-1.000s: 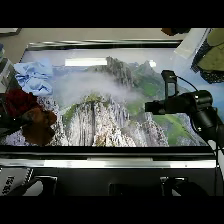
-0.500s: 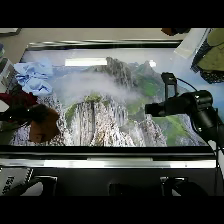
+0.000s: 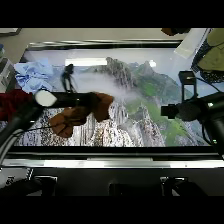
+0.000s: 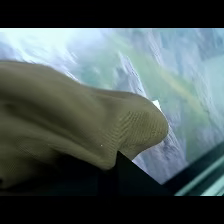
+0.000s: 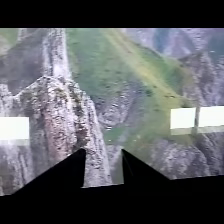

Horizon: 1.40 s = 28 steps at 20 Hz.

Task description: Fold the clothes and pants, and hang the long-sleeved shirts on hangers.

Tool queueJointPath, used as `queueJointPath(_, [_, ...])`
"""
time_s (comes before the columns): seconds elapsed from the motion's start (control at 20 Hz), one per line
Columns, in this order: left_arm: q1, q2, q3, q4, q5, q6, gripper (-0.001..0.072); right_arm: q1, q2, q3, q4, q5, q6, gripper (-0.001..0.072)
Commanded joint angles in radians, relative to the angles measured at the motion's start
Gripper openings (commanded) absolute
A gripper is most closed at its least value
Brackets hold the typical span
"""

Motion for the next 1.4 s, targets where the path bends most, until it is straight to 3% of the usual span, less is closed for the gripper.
queueJointPath(0.0, [-0.179,-0.174,0.013,-0.089,0.071,-0.025,0.0017,0.001,0.06,0.001,-0.197,-0.061,0.042,0.0318])
queueJointPath(0.1, [-0.216,-0.27,0.013,-0.13,0.04,-0.025,0.0024,0.001,0.072,0.001,-0.232,-0.08,0.042,0.0318])
queueJointPath(0.25, [-0.197,-0.309,0.012,-0.148,-0.037,-0.015,0.0333,0.001,0.067,0.0,-0.229,-0.073,0.042,0.0354])
queueJointPath(0.35, [-0.14,-0.276,0.012,-0.148,-0.098,0.023,0.0339,0.001,0.067,0.0,-0.192,-0.022,0.051,0.0526])
queueJointPath(0.4, [-0.102,-0.252,0.012,-0.142,-0.132,0.041,0.0402,0.001,0.067,0.0,-0.143,0.017,0.09,0.0527])
queueJointPath(0.45, [-0.056,-0.221,0.012,-0.122,-0.171,0.051,0.0531,0.001,0.065,0.0,-0.088,0.084,0.155,0.0523])
queueJointPath(0.5, [-0.01,-0.19,0.012,-0.098,-0.207,0.05,0.0607,0.001,0.058,0.0,-0.054,0.142,0.215,0.052])
queueJointPath(0.6, [0.096,-0.119,0.012,-0.039,-0.296,0.05,0.0625,-0.034,0.0,0.018,-0.006,0.144,0.315,0.0521])
queueJointPath(0.65, [0.153,-0.082,0.012,-0.012,-0.342,0.05,0.0625,-0.102,-0.046,0.037,0.117,0.138,0.294,0.0525])
queueJointPath(0.7, [0.205,-0.048,0.012,0.006,-0.381,0.05,0.0625,-0.186,-0.09,0.045,0.303,0.161,0.218,0.0535])
queueJointPath(0.8, [0.309,0.015,0.012,0.044,-0.435,0.05,0.0625,-0.354,-0.198,0.043,0.755,0.212,-0.036,0.0548])
queueJointPath(0.9, [0.395,0.057,0.012,0.075,-0.444,0.05,0.0624,-0.43,-0.328,0.043,1.042,0.199,-0.245,0.0552])
queueJointPath(1.1, [0.512,0.068,0.012,0.077,-0.444,0.05,0.0622,-0.349,-0.571,0.043,1.13,0.166,-0.414,0.0555])
queueJointPath(1.35, [0.565,0.068,0.012,0.077,-0.439,0.05,0.0608,-0.208,-0.733,0.043,1.155,0.234,-0.46,0.0558])
